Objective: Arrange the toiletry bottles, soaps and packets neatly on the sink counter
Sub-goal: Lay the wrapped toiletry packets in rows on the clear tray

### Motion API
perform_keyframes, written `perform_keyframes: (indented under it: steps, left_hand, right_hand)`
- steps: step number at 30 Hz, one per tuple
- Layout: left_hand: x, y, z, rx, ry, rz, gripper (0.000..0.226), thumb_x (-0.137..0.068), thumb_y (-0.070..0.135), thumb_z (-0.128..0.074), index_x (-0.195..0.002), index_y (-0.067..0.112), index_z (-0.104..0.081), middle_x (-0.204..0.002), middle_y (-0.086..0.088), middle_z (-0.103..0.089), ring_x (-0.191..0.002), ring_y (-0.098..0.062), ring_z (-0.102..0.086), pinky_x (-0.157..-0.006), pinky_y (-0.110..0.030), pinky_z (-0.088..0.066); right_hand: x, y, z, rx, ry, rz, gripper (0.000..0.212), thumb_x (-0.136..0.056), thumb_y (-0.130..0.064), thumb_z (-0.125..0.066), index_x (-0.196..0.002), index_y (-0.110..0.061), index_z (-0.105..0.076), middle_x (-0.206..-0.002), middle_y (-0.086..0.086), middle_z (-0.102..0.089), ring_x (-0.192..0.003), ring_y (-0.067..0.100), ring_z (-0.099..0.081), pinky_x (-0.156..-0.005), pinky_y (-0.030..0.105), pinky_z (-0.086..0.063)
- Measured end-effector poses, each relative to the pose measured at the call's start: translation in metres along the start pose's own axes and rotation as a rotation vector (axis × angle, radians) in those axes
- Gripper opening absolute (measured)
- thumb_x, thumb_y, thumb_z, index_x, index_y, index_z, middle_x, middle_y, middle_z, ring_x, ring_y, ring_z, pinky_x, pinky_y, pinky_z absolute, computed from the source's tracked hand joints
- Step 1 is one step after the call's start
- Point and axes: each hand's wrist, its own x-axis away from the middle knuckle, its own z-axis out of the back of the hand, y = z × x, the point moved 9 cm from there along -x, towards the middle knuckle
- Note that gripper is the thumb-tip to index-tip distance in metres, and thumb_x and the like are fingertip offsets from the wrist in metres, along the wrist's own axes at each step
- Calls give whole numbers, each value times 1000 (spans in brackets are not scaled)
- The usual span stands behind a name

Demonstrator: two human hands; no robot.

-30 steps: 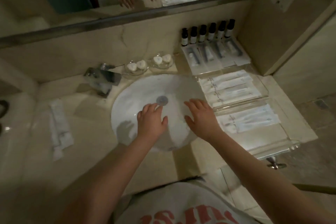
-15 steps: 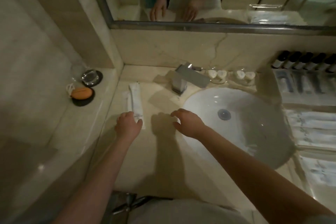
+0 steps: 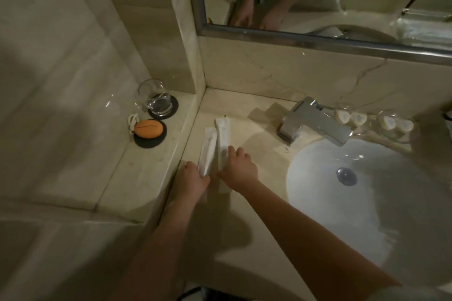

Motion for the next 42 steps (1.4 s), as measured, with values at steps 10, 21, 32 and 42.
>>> perform_keyframes:
  steps: [10,21,32,42]
  left_hand:
    - [-8,-12,-3,49,-76,102,43,-86,28,-61,-122,6,-54,-119,-14,-62,-107,-33,-61,-73,-32,-47]
    - [49,72,-10,704,-54,-64,17,-86,19,-62,-102,12,-64,-74,-3,-60,-63,-14,-55,-58,-24,-45]
    - [164,212,-89,737,-379,-222,12,-76,21,-75,-81,19,-65,-74,5,-65,-71,-13,-62,-55,-20,-49]
    - [252,307,-176,449,-572,-485,16,-79,18,-73,-90,8,-68,-80,1,-68,-74,-11,-64,-60,-14,-49]
  right_hand:
    - [-17,28,0,-209,-76,-235,16,-88,-18,-53,-103,-12,-54,-98,7,-60,-87,23,-58,-69,31,-47]
    - [61,85,55,-690,-20,-112,18,-85,-20,-65,-95,-6,-67,-87,8,-64,-75,18,-58,-71,31,-48]
    - [170,199,99,-742,27,-115,16,-87,-15,-62,-96,-4,-69,-88,5,-68,-66,8,-53,-64,19,-42]
    - [260,358,181,-957,388,-243,21,-87,-15,-63,-108,-17,-64,-85,-1,-59,-66,7,-54,-57,10,-44]
